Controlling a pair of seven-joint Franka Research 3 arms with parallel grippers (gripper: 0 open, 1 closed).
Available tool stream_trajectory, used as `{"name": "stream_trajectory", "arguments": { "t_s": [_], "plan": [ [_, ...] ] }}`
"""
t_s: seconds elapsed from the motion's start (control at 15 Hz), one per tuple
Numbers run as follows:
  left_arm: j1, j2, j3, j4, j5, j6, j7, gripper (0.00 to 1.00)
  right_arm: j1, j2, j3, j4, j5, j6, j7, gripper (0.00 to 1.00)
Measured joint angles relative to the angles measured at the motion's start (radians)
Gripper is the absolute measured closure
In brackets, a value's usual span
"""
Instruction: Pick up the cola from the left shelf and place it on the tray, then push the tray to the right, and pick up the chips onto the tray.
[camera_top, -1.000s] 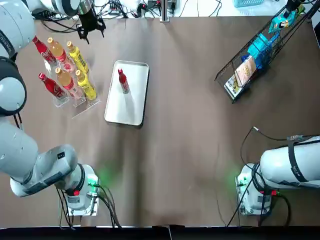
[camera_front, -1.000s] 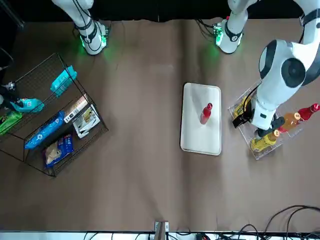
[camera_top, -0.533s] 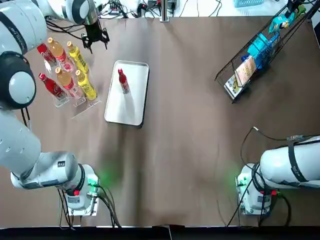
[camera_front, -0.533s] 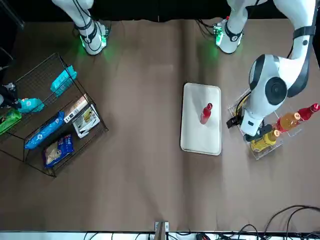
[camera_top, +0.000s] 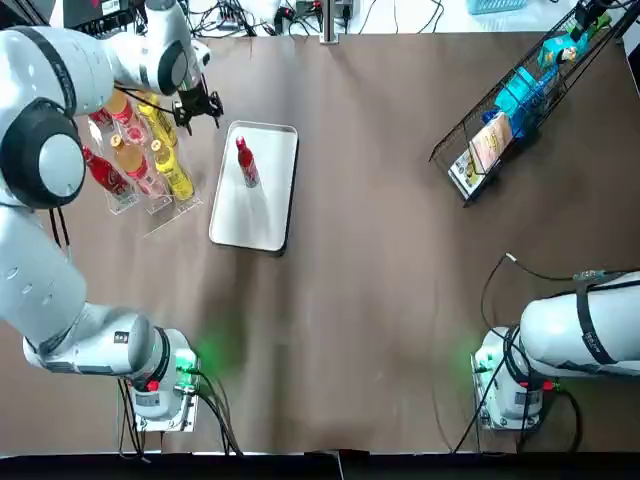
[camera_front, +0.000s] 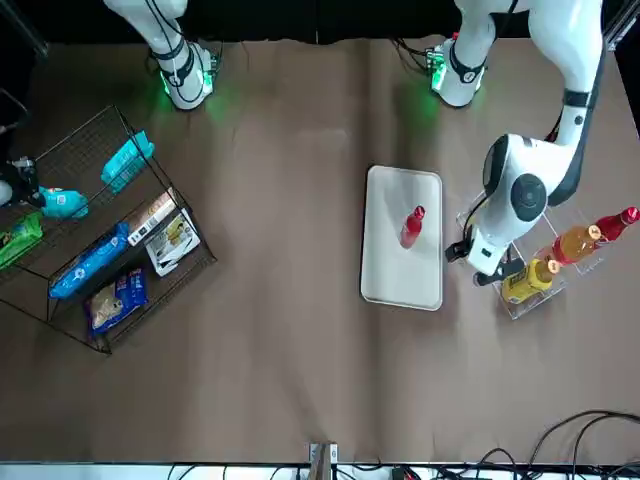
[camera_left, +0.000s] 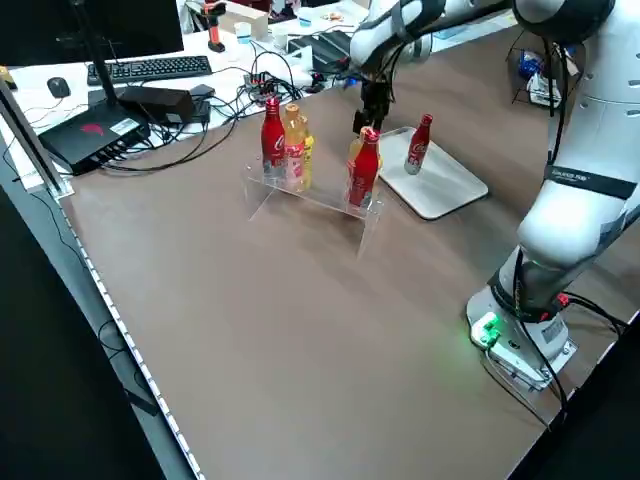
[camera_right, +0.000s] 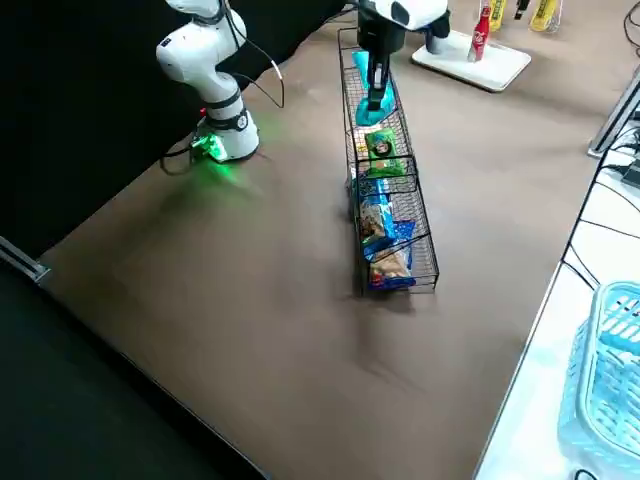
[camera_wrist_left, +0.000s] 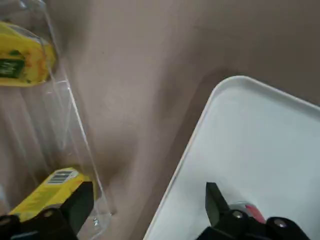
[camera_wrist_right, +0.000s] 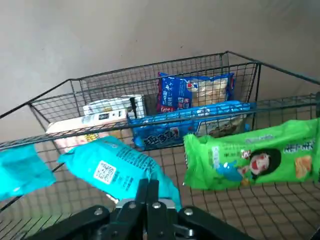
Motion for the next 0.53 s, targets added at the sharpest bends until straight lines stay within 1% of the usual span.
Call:
{"name": "stream_trajectory", "arguments": {
  "t_s": [0.13, 0.33, 0.53],
  "plan": [
    [-0.003, 0.036, 0.000, -0.014, 0.000, 0.036, 0.000, 0.01, 0.007, -0.001, 0.003, 0.044, 0.000, -0.061, 0.000, 0.99],
    [-0.002, 0.088, 0.000, -0.015, 0.000, 0.068, 0.001, 0.01, 0.033, -0.005, 0.007, 0.088, 0.001, -0.117, 0.003, 0.99],
    [-0.001, 0.117, -0.001, -0.015, 0.000, 0.089, 0.034, 0.01, 0.072, -0.006, 0.009, 0.122, 0.002, -0.166, 0.086, 0.99]
  ]
}}
